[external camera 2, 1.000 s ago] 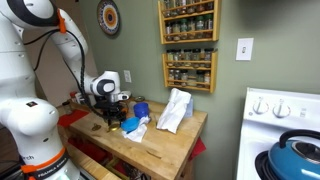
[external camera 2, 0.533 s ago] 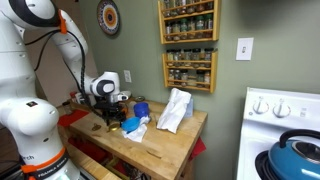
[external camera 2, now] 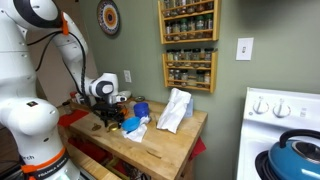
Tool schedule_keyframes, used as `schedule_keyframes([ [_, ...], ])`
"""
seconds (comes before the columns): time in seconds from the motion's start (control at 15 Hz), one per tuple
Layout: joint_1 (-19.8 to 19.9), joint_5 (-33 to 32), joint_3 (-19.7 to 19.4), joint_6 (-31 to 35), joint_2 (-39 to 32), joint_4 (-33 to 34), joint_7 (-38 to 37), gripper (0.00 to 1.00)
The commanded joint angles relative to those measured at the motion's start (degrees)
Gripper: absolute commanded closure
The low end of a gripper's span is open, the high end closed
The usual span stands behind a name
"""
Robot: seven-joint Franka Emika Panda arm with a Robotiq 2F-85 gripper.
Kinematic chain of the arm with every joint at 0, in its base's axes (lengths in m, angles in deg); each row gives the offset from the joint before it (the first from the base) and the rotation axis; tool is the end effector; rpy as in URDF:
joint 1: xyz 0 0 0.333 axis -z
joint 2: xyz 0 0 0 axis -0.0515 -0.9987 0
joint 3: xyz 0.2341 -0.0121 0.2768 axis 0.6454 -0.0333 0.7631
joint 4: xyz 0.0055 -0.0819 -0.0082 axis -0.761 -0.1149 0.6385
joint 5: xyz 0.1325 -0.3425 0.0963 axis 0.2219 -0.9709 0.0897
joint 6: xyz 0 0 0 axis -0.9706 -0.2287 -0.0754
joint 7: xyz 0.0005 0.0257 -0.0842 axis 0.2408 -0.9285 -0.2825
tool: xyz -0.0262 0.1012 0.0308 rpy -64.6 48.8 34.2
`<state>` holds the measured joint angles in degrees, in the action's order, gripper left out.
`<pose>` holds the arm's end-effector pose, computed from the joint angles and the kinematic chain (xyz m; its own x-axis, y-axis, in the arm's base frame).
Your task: Pick up the gold lid from the table and put it on the gold cup
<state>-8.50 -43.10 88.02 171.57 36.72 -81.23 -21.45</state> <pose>0.3629 0.0802 0.2444 0.8983 0.4016 -0.1781 0.3988 -0.9155 -0.0532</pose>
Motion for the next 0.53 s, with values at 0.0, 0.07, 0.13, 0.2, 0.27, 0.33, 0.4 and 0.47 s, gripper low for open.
schedule_keyframes([
  [0.0, -0.8, -0.4, 0.6, 1.1, -1.1, 0.0, -2.2, 0.0],
  [0.07, -0.9, -0.6, 0.7, 1.2, -1.1, -0.2, -2.6, 0.0],
  [0.13, -1.0, -1.1, 0.7, 1.5, -1.2, -0.2, -3.4, 0.0],
  [0.2, -1.1, -1.5, 0.7, 1.8, -1.3, -0.2, -4.1, 0.0],
  [0.27, -1.2, -1.7, 0.6, 2.2, -1.4, -0.2, -4.8, 0.0],
  [0.33, -1.3, -2.4, 0.5, 2.6, -1.4, -0.3, -5.9, 0.0],
  [0.4, -1.4, -2.6, 0.4, 3.1, -1.4, -0.3, -6.6, 0.0],
  [0.47, -1.5, -3.0, 0.4, 3.7, -1.4, -0.3, -7.8, 0.0],
])
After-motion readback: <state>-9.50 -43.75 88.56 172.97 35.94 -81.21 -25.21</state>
